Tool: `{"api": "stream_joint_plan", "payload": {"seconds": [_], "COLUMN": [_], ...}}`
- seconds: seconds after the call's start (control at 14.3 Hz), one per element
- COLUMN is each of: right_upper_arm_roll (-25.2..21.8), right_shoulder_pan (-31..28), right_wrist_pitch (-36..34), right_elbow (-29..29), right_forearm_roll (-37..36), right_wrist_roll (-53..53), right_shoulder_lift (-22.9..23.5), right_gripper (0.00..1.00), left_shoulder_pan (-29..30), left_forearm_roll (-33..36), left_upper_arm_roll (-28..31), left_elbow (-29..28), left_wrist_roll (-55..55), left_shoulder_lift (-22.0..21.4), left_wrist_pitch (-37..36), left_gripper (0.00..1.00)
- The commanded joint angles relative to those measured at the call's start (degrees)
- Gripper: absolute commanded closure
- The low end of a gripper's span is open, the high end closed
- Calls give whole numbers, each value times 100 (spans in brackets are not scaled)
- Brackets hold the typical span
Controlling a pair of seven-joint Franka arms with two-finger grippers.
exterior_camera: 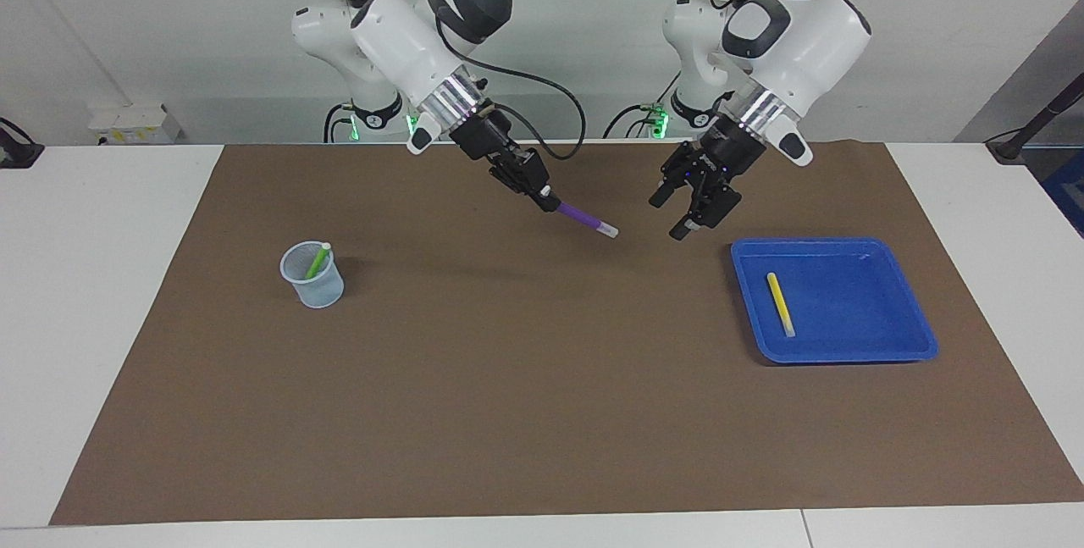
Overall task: Right arm passes pens to left for tray arrangement
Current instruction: 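Carry the purple pen to center while the left gripper reaches toward it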
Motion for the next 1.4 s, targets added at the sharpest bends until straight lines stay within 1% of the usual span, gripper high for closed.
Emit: {"api": "stream_joint_plan", "payload": {"seconds": [0.0, 0.14, 0.28, 0.56, 0.77, 1.33], "right_upper_arm_roll": [13, 13, 13, 13, 13, 13], "right_shoulder_pan": [179, 293, 302, 302, 302, 346], "right_wrist_pitch": [432, 521, 521, 513, 513, 495], "right_elbow": [-94, -94, -103, -129, -129, -129], "right_forearm_roll": [280, 456, 456, 456, 456, 456], "right_wrist_roll": [93, 84, 84, 58, 58, 76], "right_shoulder_lift": [-16, -16, -16, -25, -25, -16], "right_gripper": [100, 100, 100, 100, 100, 100], "left_shoulder_pan": [-613, -790, -861, -861, -861, -949], "left_forearm_roll": [-101, -101, -101, -101, -101, -101], "left_upper_arm_roll": [67, 67, 6, -56, -135, -170], "left_elbow": [-619, -638, -638, -638, -638, -638], "left_wrist_roll": [-508, -649, -763, -834, -905, -940], "left_shoulder_lift": [-326, -318, -326, -326, -291, -221], "left_wrist_pitch": [847, 955, 963, 981, 1322, 1675], "left_gripper": [13, 13, 13, 14, 14, 16]}}
